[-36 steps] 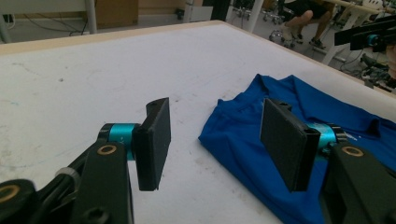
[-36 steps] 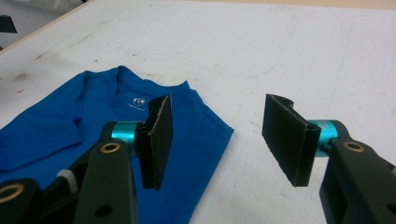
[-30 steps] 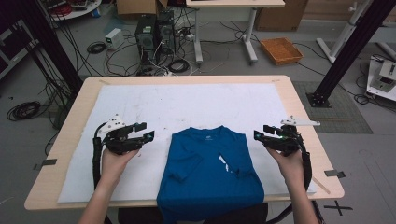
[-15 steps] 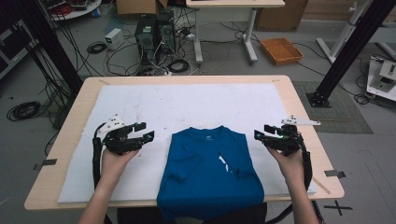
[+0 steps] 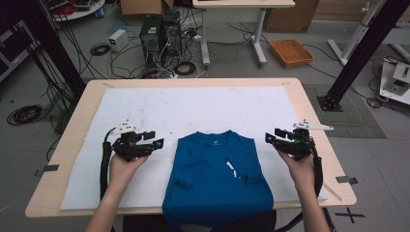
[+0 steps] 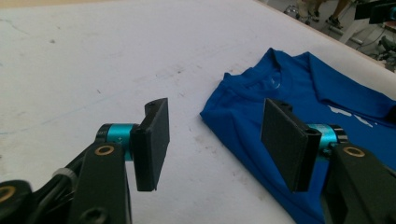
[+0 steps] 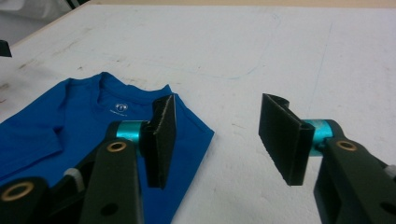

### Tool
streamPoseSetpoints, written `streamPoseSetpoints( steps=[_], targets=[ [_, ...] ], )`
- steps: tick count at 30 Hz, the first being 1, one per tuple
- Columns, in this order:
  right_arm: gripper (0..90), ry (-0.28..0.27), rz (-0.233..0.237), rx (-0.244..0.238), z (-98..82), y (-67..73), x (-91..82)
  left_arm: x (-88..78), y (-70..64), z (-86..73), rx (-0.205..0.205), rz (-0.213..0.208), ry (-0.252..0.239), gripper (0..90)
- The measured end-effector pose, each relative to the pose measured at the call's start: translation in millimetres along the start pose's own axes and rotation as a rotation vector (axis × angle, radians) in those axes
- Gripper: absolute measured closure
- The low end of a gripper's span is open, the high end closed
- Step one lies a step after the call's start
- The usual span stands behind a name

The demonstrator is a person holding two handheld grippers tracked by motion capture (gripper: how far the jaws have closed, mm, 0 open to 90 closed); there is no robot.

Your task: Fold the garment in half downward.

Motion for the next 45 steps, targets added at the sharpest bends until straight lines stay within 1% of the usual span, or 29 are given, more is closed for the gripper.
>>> streamPoseSetpoints(
  steps=[4,5,6,8,10,11,13,15,18,20,22,23,26,27,31,32,34,35,36,37,38,39,40,41,42,43,44,45],
  targets=[
    [49.8,0.007,-0.006,-0.006,-2.6,-0.1,7.4,19.2,-3.9,-5.6,-0.006,0.005,0.048,45.1],
    [50.3,0.011,-0.008,-0.008,-3.5,0.1,10.3,24.2,-5.7,-7.3,-0.012,0.004,0.071,45.1],
    [51.2,0.021,-0.013,-0.009,-5.1,0.3,13.1,28.0,-8.0,-8.4,-0.019,0.002,0.083,45.1],
    [52.4,0.035,-0.013,-0.015,-8.2,1.3,19.4,36.7,-15.5,-10.7,-0.016,-0.006,0.108,45.3],
    [53.4,0.062,-0.014,-0.014,-13.7,2.5,27.8,44.1,-22.9,-13.7,0.000,-0.009,0.134,47.4],
    [53.6,0.084,-0.011,-0.004,-17.4,4.0,32.0,47.8,-26.4,-15.4,-0.002,-0.010,0.145,47.4],
    [55.0,0.120,-0.015,-0.012,-24.6,6.1,39.4,53.8,-31.7,-19.4,0.001,-0.012,0.169,49.4],
    [56.4,0.151,-0.006,-0.008,-30.9,9.6,44.4,58.3,-34.9,-23.0,0.010,-0.005,0.189,51.5],
    [60.4,0.193,-0.009,-0.017,-38.1,12.0,49.7,63.5,-35.3,-29.3,0.029,0.015,0.223,57.7],
    [66.1,0.215,-0.012,-0.028,-42.1,13.0,52.1,64.9,-33.9,-32.1,0.038,0.028,0.234,65.1],
    [74.2,0.234,-0.015,-0.056,-46.1,13.4,54.2,63.3,-30.9,-31.9,0.051,0.050,0.230,73.0],
    [79.3,0.240,-0.015,-0.073,-48.2,14.1,55.2,63.1,-30.7,-31.8,0.047,0.053,0.227,78.9],
    [86.6,0.232,-0.020,-0.088,-47.8,14.5,55.0,59.6,-27.2,-30.8,0.052,0.069,0.216,86.5],
    [88.1,0.221,-0.025,-0.091,-46.3,14.0,54.1,58.4,-26.5,-29.9,0.048,0.072,0.210,86.8],
    [90.0,0.189,-0.036,-0.072,-41.5,10.2,47.8,51.3,-24.0,-24.8,0.030,0.081,0.172,86.9],
    [90.0,0.184,-0.040,-0.068,-41.2,9.1,47.0,49.7,-23.3,-24.6,0.022,0.081,0.170,86.9],
    [90.0,0.178,-0.040,-0.054,-41.7,5.4,45.3,46.5,-19.4,-26.1,0.016,0.098,0.178,86.8],
    [90.0,0.179,-0.040,-0.046,-42.3,4.7,45.0,45.3,-17.2,-27.6,0.000,0.108,0.181,86.5],
    [89.0,0.177,-0.038,-0.038,-42.7,3.4,44.6,45.1,-16.0,-28.3,-0.011,0.112,0.183,83.6],
    [82.2,0.175,-0.031,-0.032,-42.6,3.0,44.5,44.7,-14.5,-29.2,-0.022,0.116,0.186,78.5],
    [79.4,0.168,-0.024,-0.015,-41.8,3.0,44.7,44.3,-13.3,-29.3,-0.023,0.120,0.185,74.8],
    [77.3,0.160,-0.014,-0.003,-41.0,3.0,44.8,44.8,-13.2,-29.0,-0.035,0.124,0.179,69.8],
    [73.9,0.162,0.001,0.018,-40.9,4.5,44.9,45.4,-13.8,-28.7,-0.040,0.113,0.176,64.8],
    [71.6,0.161,0.011,0.024,-41.1,4.9,45.9,46.4,-15.9,-28.7,-0.044,0.096,0.173,63.7],
    [71.2,0.172,0.016,0.037,-42.6,6.0,47.4,47.8,-17.8,-29.3,-0.039,0.090,0.176,63.0],
    [71.5,0.184,0.019,0.032,-44.4,6.7,49.2,49.4,-19.3,-30.7,-0.031,0.089,0.186,62.7],
    [73.4,0.197,0.022,0.020,-46.5,7.8,50.9,50.9,-19.9,-32.7,-0.025,0.097,0.197,63.0],
    [80.6,0.211,0.023,0.004,-48.4,8.9,52.4,51.3,-19.6,-35.6,-0.014,0.101,0.219,66.2]
  ],
)
Point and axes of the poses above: each handheld gripper's, and its own axes: x roughly forward along the jaws, z roughly out of its top, y roughly to its left, the point moved 9 cm from there along x, roughly forward along the jaws, and after that the axes turned 5 degrees about -y, right-handed, at the moved point
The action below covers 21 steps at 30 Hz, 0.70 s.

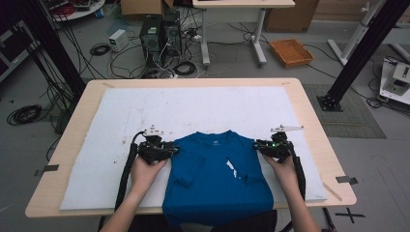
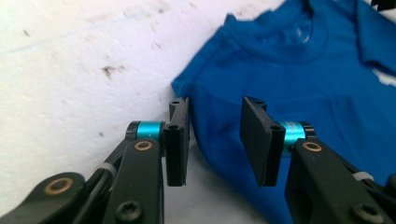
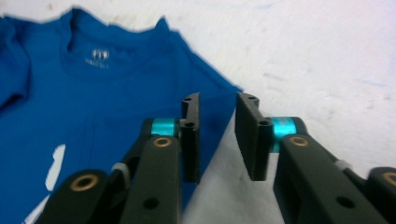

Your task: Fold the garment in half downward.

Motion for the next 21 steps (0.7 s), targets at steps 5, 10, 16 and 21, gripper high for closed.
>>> streamPoseSetpoints(
  steps=[5,10,16,21],
  targets=[
    [89.6,0.018,-0.052,-0.032,-2.3,-2.1,-0.5,-1.9,6.6,-0.3,-0.001,0.030,-0.007,77.5],
    [86.7,-0.004,-0.068,-0.016,0.4,-5.7,-4.8,-4.5,9.3,3.2,-0.012,0.052,-0.027,68.3],
    [73.9,-0.051,-0.034,-0.016,19.7,-7.5,-2.0,-2.3,12.8,22.7,-0.022,0.010,-0.055,61.6],
    [69.8,-0.007,-0.012,-0.055,30.4,0.1,24.3,21.6,11.9,32.3,-0.024,-0.033,-0.024,57.5]
  ],
)
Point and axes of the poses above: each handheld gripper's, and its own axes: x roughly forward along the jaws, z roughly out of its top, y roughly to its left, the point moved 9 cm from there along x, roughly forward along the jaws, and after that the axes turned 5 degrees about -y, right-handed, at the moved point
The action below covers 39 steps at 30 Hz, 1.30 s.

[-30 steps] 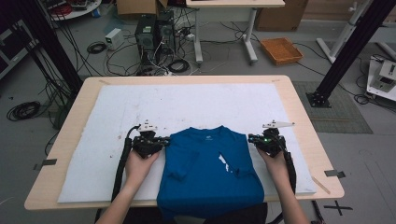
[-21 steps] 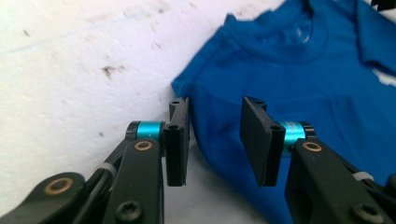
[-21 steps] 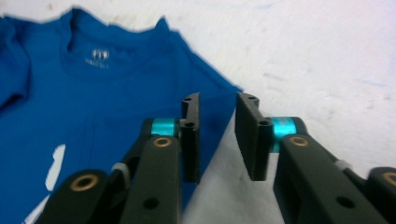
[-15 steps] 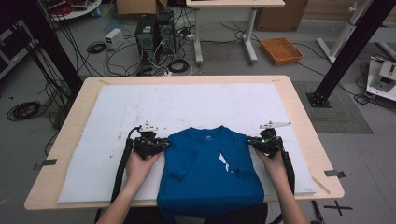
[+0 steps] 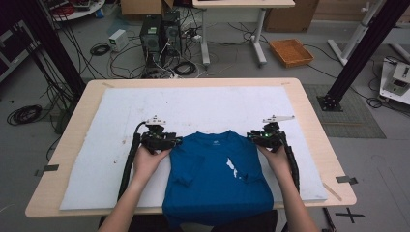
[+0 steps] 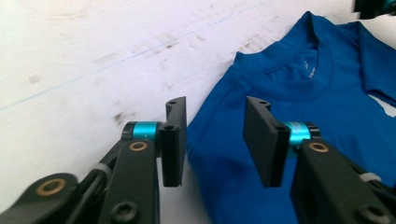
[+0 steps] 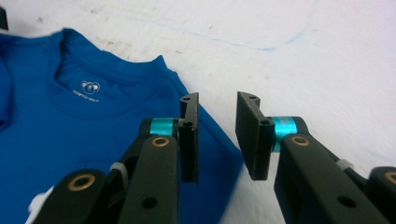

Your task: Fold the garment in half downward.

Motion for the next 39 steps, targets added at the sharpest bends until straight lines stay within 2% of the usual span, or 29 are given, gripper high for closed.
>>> streamPoseSetpoints(
  steps=[2,5,8,10,11,13,15,17,19,20,21,23,26,27,29,31,33,36,39],
  targets=[
    [68.8,0.020,0.009,-0.012,2.3,4.6,10.3,6.8,1.4,0.6,0.013,0.006,0.017,54.4],
    [68.1,0.045,0.002,-0.026,1.4,8.4,20.3,13.4,3.7,1.4,0.032,0.019,0.031,54.2],
    [70.4,0.066,-0.011,-0.050,-1.8,10.5,27.7,18.2,3.2,-0.7,0.052,0.034,0.067,55.2],
    [79.0,0.066,-0.042,-0.068,-1.7,8.6,27.3,17.8,4.8,-0.5,0.101,0.076,0.080,61.6],
    [85.5,0.070,-0.049,-0.079,-1.8,7.2,26.4,17.5,5.8,-0.5,0.105,0.085,0.081,66.3],
    [87.9,0.075,-0.054,-0.085,-2.0,5.9,25.1,17.2,7.6,-0.1,0.094,0.095,0.076,72.5],
    [88.4,0.071,-0.065,-0.100,-2.0,5.3,24.6,17.3,7.8,-0.1,0.088,0.086,0.070,78.9],
    [88.4,0.068,-0.071,-0.092,-2.0,4.9,24.4,17.8,7.3,0.1,0.091,0.090,0.067,80.6],
    [86.8,0.057,-0.068,-0.078,-0.9,3.7,23.6,17.3,7.2,1.4,0.103,0.091,0.061,79.7],
    [83.9,0.044,-0.063,-0.071,0.8,3.4,22.6,17.3,7.1,2.8,0.098,0.086,0.050,74.5],
    [81.2,0.034,-0.058,-0.066,2.3,3.7,21.9,17.3,5.9,5.0,0.088,0.064,0.031,71.4],
    [75.5,0.005,-0.039,-0.062,7.0,4.5,20.8,19.0,3.9,6.4,0.088,0.034,0.032,67.1],
    [66.8,0.020,-0.015,-0.062,7.9,6.6,25.6,24.7,1.4,3.0,0.130,0.042,0.088,63.8],
    [65.6,0.031,-0.010,-0.061,7.1,7.9,28.1,25.9,-0.3,3.0,0.137,0.046,0.087,62.3],
    [65.7,0.057,0.004,-0.074,3.8,11.6,32.6,26.4,-1.7,2.9,0.154,0.055,0.095,61.3],
    [66.4,0.066,-0.016,-0.101,2.2,12.8,34.3,26.5,-3.0,2.3,0.185,0.074,0.105,61.3],
    [72.3,0.074,-0.019,-0.116,1.9,13.8,33.3,27.0,-4.8,2.0,0.205,0.096,0.108,61.8],
    [79.0,0.076,-0.011,-0.129,0.9,15.2,32.3,27.1,-9.5,0.9,0.234,0.090,0.106,69.4],
    [86.1,0.073,-0.003,-0.131,0.4,16.6,32.1,27.4,-11.0,0.6,0.240,0.082,0.101,77.0]
  ],
)
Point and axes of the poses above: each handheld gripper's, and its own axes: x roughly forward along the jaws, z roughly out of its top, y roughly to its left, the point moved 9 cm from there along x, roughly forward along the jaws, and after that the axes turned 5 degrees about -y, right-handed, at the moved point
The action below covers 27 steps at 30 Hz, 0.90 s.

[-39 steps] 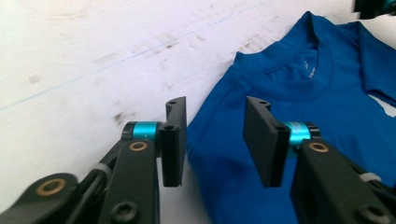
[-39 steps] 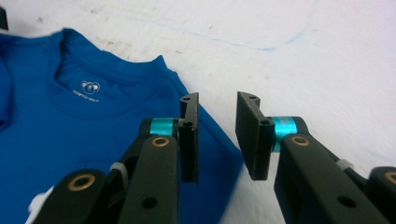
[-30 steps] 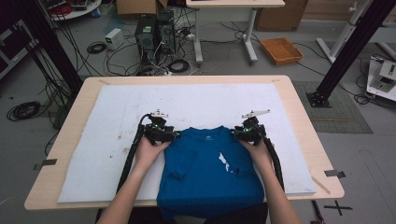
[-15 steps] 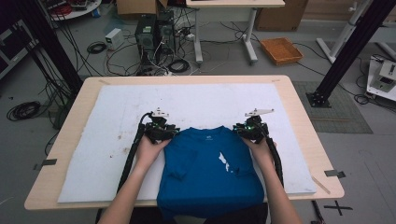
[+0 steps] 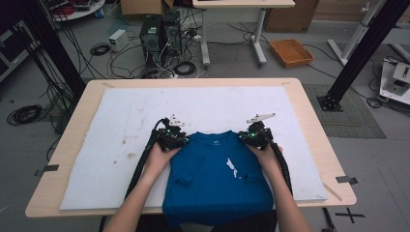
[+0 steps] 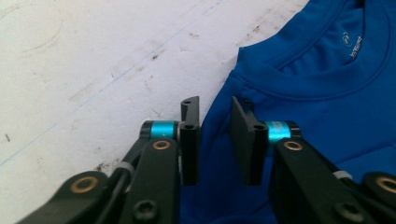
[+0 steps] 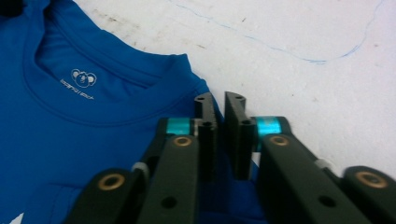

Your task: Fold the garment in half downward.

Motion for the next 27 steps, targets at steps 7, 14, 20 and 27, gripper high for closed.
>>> streamPoseSetpoints(
  steps=[7,14,20,27],
  targets=[
    [87.6,-0.007,0.012,0.003,0.4,0.0,-1.0,-1.3,2.8,1.3,-0.016,-0.021,-0.020,86.8],
    [87.9,-0.033,0.026,0.034,4.4,-3.3,-1.6,-0.5,9.3,3.3,-0.036,-0.032,-0.045,87.6],
    [88.0,-0.050,0.039,0.055,15.4,-9.4,3.1,1.0,23.8,15.1,-0.035,-0.004,-0.059,87.7],
    [88.0,-0.093,0.025,0.085,38.7,-17.4,13.1,0.2,43.2,35.0,-0.051,0.004,-0.085,87.7]
  ],
)
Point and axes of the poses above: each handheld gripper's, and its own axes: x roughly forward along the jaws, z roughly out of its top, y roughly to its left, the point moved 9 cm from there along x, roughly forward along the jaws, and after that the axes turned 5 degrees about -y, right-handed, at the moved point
